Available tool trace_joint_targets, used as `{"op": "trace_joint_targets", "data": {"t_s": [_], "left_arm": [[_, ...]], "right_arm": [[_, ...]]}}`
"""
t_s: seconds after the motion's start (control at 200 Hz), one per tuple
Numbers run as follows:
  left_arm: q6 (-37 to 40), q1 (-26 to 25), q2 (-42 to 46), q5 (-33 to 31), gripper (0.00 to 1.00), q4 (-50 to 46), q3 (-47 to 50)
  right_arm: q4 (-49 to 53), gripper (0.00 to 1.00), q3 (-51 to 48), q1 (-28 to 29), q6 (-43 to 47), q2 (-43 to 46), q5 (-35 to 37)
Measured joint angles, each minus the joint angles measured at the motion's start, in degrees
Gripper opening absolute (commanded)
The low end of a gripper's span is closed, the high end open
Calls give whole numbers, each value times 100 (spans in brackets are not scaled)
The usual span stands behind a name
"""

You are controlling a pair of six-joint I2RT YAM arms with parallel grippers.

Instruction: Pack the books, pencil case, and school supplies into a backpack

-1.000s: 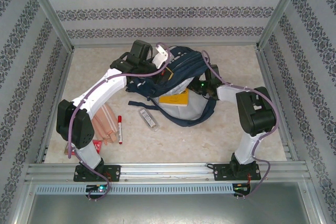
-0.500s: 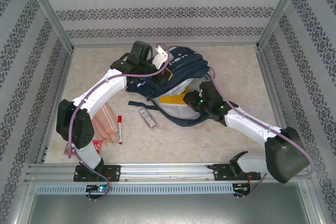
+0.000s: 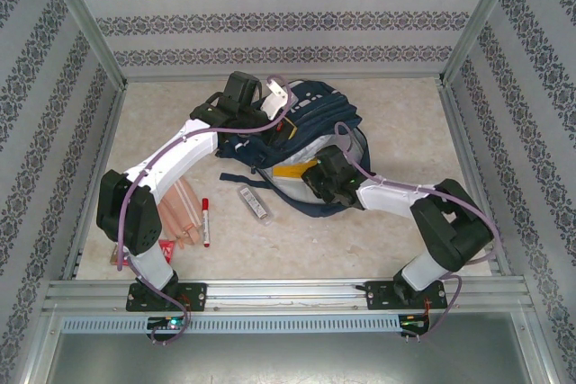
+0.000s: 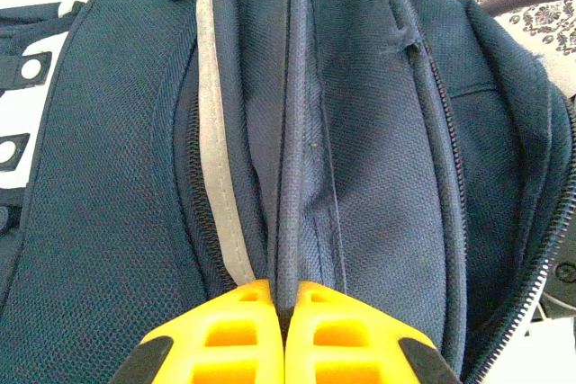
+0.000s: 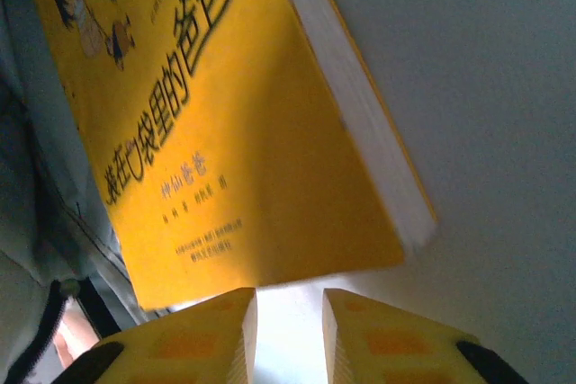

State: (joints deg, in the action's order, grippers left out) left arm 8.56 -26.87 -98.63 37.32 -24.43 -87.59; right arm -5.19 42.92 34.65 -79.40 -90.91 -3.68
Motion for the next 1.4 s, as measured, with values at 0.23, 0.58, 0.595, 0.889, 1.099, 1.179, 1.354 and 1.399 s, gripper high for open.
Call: {"op": "trace_joint_targets", "data": {"t_s": [0.23, 0.58, 0.595, 0.889, 1.099, 1.179, 1.354, 1.399], "left_arm": [[4, 0, 0, 0, 0, 2, 0], [74, 2, 0, 22, 0, 2, 2], [81, 4, 0, 22, 0, 2, 2], [133, 101, -11, 24, 0, 0, 2], [205, 114, -90, 17, 0, 4, 2], [286, 111, -212, 24, 0, 4, 2], [490, 111, -658, 59, 0, -35, -7], [538, 111, -752, 52, 1, -46, -7]], "right_arm": [[-492, 21, 186, -136, 402, -348, 306], [-1497, 21, 575, -922, 1176, -1172, 313], [-1543, 21, 605, -955, 1193, -1241, 278], [-2166, 27, 1008, -1202, 1471, -1770, -214], [-2205, 34, 831, -1316, 1517, -1475, -496], [-2087, 35, 518, -1394, 1558, -892, -592], [-1709, 37, -282, -1880, 1836, 645, -857], [-1447, 39, -483, -2037, 1958, 1036, -925]]}}
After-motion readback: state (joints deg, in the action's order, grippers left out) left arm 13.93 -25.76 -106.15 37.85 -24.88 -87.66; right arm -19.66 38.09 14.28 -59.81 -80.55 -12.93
